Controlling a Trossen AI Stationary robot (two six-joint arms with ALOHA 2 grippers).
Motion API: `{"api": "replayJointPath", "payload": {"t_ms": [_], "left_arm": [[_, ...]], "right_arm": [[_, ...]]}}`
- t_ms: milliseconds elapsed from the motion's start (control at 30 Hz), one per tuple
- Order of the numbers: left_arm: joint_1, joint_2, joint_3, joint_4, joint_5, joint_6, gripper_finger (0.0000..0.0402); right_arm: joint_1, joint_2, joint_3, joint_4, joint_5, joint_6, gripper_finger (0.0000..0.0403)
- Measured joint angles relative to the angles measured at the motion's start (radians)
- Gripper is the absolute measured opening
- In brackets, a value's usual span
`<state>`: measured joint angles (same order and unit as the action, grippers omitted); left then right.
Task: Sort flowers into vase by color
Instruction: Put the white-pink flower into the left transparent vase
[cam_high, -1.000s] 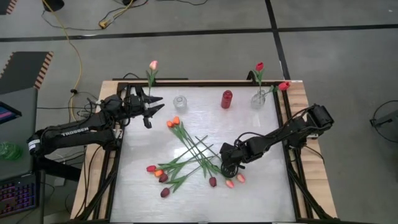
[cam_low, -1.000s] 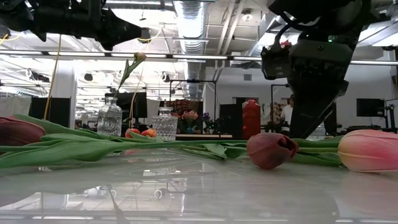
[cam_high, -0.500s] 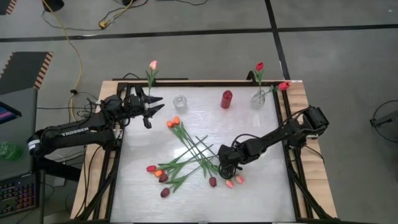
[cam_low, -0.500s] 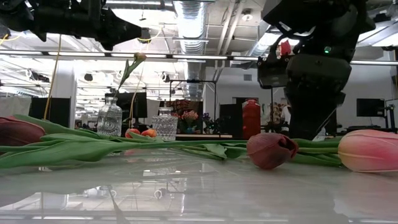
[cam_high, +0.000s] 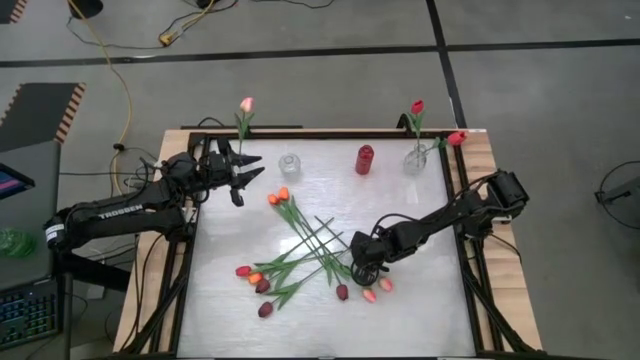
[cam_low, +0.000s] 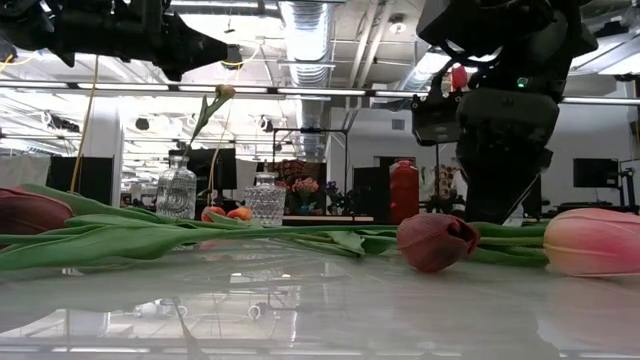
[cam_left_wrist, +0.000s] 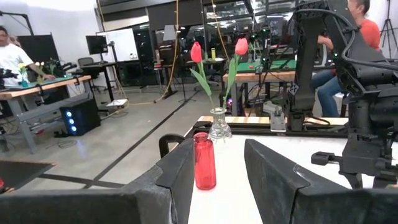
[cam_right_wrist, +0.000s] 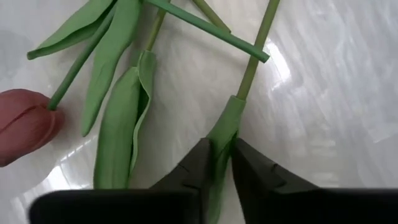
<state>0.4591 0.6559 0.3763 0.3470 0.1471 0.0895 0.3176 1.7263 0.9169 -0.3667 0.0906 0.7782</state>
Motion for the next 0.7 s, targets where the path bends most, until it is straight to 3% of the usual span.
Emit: {"api": "replayJointPath", "payload": {"t_ms": [233,700], "left_arm": [[0.0,0.0,0.0,0.0,0.001,0.0,0.0129],[0.0,0.0,0.0,0.002,0.002,0.0,0.0129]], "right_arm": [[-0.009,-0.018,0.002,-0.031,-0.033,0.0,0.0041],[-0.026,-0.062,0.16,-0.347,-0.034,-0.162,0.0041]]}}
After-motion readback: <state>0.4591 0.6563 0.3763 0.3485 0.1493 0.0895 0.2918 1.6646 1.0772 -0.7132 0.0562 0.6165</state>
